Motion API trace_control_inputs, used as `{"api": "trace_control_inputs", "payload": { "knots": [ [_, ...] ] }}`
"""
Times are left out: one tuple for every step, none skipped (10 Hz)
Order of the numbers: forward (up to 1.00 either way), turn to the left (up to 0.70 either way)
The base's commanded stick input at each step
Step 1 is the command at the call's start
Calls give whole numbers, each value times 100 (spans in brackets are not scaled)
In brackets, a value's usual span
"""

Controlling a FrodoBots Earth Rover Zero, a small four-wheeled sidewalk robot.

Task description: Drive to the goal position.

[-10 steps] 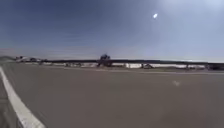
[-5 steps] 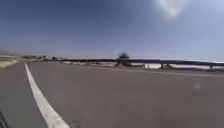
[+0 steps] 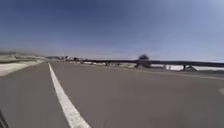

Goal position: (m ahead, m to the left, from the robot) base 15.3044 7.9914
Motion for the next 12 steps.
{"api": "trace_control_inputs", "payload": {
  "knots": [
    [0, 0],
    [85, 0],
    [85, 0],
    [85, 0],
    [85, 0],
    [85, 0],
    [85, 0],
    [85, 0],
    [85, 0],
    [85, 0],
    [85, 0],
    [85, 0]
  ]
}}
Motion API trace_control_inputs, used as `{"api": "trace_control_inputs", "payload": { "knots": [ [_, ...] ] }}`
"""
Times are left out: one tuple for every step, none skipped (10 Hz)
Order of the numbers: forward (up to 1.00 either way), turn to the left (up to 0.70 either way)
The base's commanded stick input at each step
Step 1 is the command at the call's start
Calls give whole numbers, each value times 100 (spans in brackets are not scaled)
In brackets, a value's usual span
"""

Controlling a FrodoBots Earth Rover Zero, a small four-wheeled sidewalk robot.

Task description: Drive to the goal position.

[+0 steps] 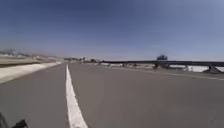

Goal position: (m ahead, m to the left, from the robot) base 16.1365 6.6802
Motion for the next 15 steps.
{"api": "trace_control_inputs", "payload": {
  "knots": [
    [85, 0],
    [85, 0],
    [85, 0],
    [85, 0],
    [85, 0],
    [85, 0],
    [85, 27],
    [85, 27],
    [85, 27],
    [85, 0],
    [85, 0],
    [85, 0],
    [85, 0],
    [85, 7],
    [85, 19]
  ]
}}
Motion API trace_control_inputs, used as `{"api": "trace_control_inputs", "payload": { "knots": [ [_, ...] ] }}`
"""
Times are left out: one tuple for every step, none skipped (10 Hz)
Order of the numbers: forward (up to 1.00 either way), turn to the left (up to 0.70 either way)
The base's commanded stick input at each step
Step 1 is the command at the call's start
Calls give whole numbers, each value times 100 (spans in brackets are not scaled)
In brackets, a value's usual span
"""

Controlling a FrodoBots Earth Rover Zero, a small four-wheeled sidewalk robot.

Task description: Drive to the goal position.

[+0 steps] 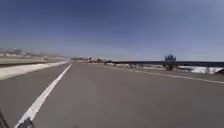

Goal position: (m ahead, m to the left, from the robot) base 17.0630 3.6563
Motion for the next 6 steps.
{"api": "trace_control_inputs", "payload": {
  "knots": [
    [85, 27],
    [85, 27],
    [85, 0],
    [85, 0],
    [85, 0],
    [85, 0]
  ]
}}
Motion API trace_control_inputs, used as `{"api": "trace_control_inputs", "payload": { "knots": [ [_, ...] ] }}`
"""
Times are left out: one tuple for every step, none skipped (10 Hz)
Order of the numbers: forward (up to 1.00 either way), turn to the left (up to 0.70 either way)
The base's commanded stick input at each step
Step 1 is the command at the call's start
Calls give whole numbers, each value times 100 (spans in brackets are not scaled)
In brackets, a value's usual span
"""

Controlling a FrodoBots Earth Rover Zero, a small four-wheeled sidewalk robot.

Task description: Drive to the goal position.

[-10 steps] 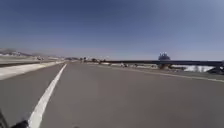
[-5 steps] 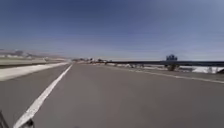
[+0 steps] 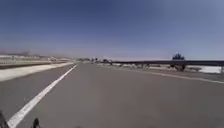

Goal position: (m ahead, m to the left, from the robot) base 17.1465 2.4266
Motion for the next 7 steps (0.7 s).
{"api": "trace_control_inputs", "payload": {
  "knots": [
    [85, 0],
    [85, 0],
    [85, 0],
    [85, 0],
    [85, 0],
    [85, 0],
    [85, 0]
  ]
}}
